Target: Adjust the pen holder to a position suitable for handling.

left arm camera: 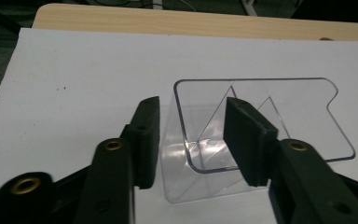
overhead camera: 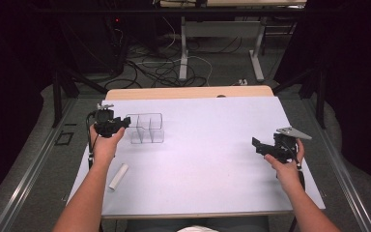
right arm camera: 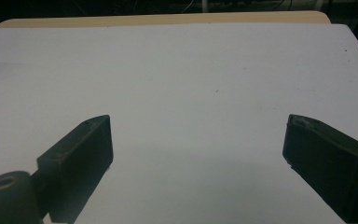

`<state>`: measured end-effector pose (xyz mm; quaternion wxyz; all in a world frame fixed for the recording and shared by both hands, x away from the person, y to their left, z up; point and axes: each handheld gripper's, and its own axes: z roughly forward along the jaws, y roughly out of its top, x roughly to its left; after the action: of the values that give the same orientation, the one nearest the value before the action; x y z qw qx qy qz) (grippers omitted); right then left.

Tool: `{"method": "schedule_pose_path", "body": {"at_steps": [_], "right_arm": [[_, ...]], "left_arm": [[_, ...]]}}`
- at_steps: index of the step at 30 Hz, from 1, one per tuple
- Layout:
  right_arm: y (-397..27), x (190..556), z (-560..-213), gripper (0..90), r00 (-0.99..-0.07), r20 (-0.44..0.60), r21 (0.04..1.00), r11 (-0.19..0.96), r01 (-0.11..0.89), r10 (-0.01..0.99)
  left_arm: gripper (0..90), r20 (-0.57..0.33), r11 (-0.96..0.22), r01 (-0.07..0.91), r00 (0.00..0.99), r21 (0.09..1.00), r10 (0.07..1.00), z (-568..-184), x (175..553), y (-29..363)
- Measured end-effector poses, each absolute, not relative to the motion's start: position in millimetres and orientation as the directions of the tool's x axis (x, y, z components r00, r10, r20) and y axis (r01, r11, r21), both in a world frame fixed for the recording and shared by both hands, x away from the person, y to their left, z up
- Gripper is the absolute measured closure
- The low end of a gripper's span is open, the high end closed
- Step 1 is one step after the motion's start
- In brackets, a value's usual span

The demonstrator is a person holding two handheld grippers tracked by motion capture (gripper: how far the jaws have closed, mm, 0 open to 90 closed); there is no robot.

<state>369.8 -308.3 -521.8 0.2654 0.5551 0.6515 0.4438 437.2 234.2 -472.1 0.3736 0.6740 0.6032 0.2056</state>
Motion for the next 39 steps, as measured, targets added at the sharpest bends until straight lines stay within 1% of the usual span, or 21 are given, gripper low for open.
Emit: {"method": "schedule_pose_path", "body": {"at_steps": [1, 2, 3, 4, 5, 7, 8, 10, 15, 16, 21, 25, 35, 39], "right_arm": [[-308, 370, -522, 7.8, -0.243, 0.147, 0.873, -0.010, 0.488, 0.959], [-307, 371, -523, 7.9, -0.231, 0.148, 0.877, -0.020, 0.479, 0.962], [-309, 370, -523, 7.9, -0.239, 0.159, 0.867, -0.019, 0.498, 0.958], [-309, 370, -523, 7.9, -0.239, 0.159, 0.867, -0.019, 0.498, 0.958], [-308, 370, -524, 7.9, -0.236, 0.166, 0.863, -0.026, 0.504, 0.957], [-308, 371, -525, 8.0, -0.239, 0.169, 0.862, -0.026, 0.506, 0.956], [-308, 371, -525, 8.0, -0.239, 0.171, 0.861, -0.027, 0.508, 0.956], [-309, 372, -525, 8.0, -0.246, 0.163, 0.861, -0.016, 0.508, 0.955], [-308, 372, -526, 8.0, -0.241, 0.178, 0.857, -0.030, 0.515, 0.954], [-308, 372, -526, 8.1, -0.244, 0.183, 0.853, -0.030, 0.522, 0.952], [-308, 373, -527, 8.2, -0.252, 0.176, 0.854, -0.021, 0.519, 0.951], [-307, 374, -527, 8.2, -0.249, 0.185, 0.853, -0.029, 0.522, 0.951], [-306, 374, -527, 8.6, -0.261, 0.185, 0.851, -0.021, 0.525, 0.948], [-305, 374, -527, 8.7, -0.259, 0.191, 0.849, -0.027, 0.528, 0.947]], "left_arm": [[62.9, -0.173, 0.007, 0.660, 0.188, 0.752, 0.967, -472, 437, 234], [62.9, -0.177, 0.014, 0.658, 0.183, 0.753, 0.967, -473, 438, 234], [68.0, -0.185, 0.015, 0.667, 0.184, 0.745, 0.965, -474, 439, 233], [70.7, -0.185, 0.015, 0.667, 0.184, 0.745, 0.965, -474, 439, 233], [70.7, -0.190, 0.010, 0.681, 0.190, 0.733, 0.963, -474, 440, 233], [78.4, -0.183, 0.006, 0.694, 0.181, 0.720, 0.966, -474, 441, 233], [78.4, -0.186, 0.010, 0.704, 0.174, 0.710, 0.967, -475, 441, 233], [84.2, -0.191, 0.026, 0.713, 0.153, 0.700, 0.970, -477, 442, 233], [85.8, -0.206, 0.044, 0.722, 0.137, 0.691, 0.969, -476, 443, 234], [86.1, -0.216, 0.061, 0.730, 0.120, 0.681, 0.969, -475, 444, 233], [86.5, -0.229, 0.081, 0.741, 0.100, 0.667, 0.968, -474, 443, 233], [86.5, -0.260, 0.121, 0.743, 0.075, 0.659, 0.963, -474, 442, 232], [86.0, -0.286, 0.117, 0.759, 0.094, 0.640, 0.953, -472, 438, 209], [85.8, -0.276, 0.091, 0.765, 0.115, 0.637, 0.954, -472, 435, 197]]}}
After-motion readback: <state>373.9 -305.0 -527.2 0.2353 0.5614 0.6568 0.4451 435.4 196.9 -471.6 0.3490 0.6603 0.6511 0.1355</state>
